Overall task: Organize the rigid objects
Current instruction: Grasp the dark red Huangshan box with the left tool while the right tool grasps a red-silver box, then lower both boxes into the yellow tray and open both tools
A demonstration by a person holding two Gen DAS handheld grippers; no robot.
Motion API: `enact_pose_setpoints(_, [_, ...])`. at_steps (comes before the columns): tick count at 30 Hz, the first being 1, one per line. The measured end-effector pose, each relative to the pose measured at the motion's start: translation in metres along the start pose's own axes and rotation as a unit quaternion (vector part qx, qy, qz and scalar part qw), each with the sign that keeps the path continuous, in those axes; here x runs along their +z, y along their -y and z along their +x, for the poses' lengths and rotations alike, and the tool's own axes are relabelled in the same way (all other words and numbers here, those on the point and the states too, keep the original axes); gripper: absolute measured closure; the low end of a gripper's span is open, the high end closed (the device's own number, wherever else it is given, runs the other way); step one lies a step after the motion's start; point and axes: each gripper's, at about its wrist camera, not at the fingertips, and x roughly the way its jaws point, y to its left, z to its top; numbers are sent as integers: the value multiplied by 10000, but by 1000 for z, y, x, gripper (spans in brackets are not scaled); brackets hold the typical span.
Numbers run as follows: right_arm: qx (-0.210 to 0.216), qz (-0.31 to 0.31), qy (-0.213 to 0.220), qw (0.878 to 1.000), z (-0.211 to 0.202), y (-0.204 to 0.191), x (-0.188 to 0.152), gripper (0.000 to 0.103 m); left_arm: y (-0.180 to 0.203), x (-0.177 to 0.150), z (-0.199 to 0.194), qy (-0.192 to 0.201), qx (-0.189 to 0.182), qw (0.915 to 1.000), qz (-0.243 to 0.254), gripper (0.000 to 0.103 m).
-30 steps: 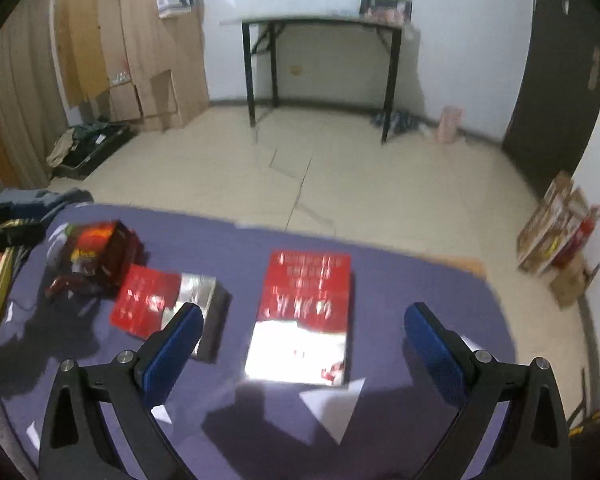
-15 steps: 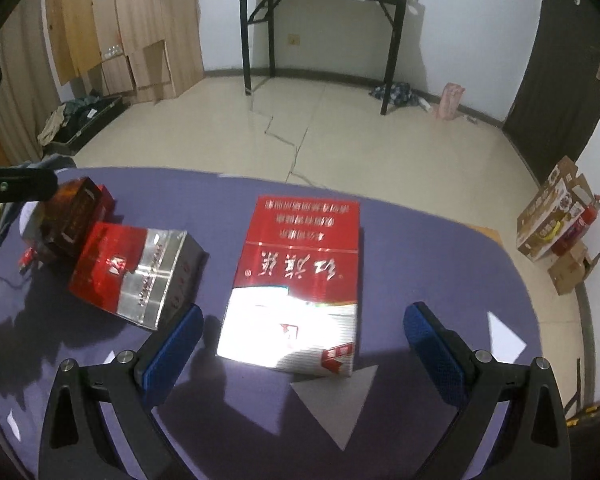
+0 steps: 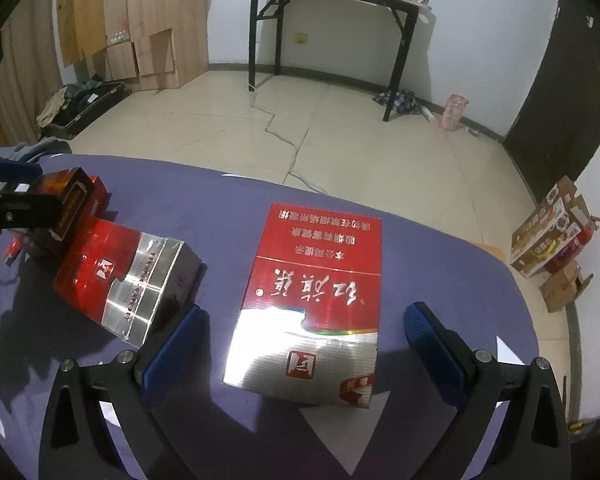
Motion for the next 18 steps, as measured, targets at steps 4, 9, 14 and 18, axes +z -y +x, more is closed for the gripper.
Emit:
enact_pose_setpoints(4, [-3, -157, 4, 9999, 2, 1, -1, 29, -4, -3, -2, 47, -142, 9999, 41, 5])
enact_pose_setpoints(9, [-1, -271, 150, 9995, -1, -3, -2, 48, -4, -5, -11, 274, -309, 9990, 176, 6])
enact_pose_setpoints(14, [-32, -87, 690, 9976, -32, 8, -10, 48, -28, -11, -45, 661, -532, 9964, 60, 6])
enact_pose_setpoints(18, [450, -215, 1089, 9928, -72, -5, -6, 48, -91, -35, -116, 1259, -324, 9908, -387, 6])
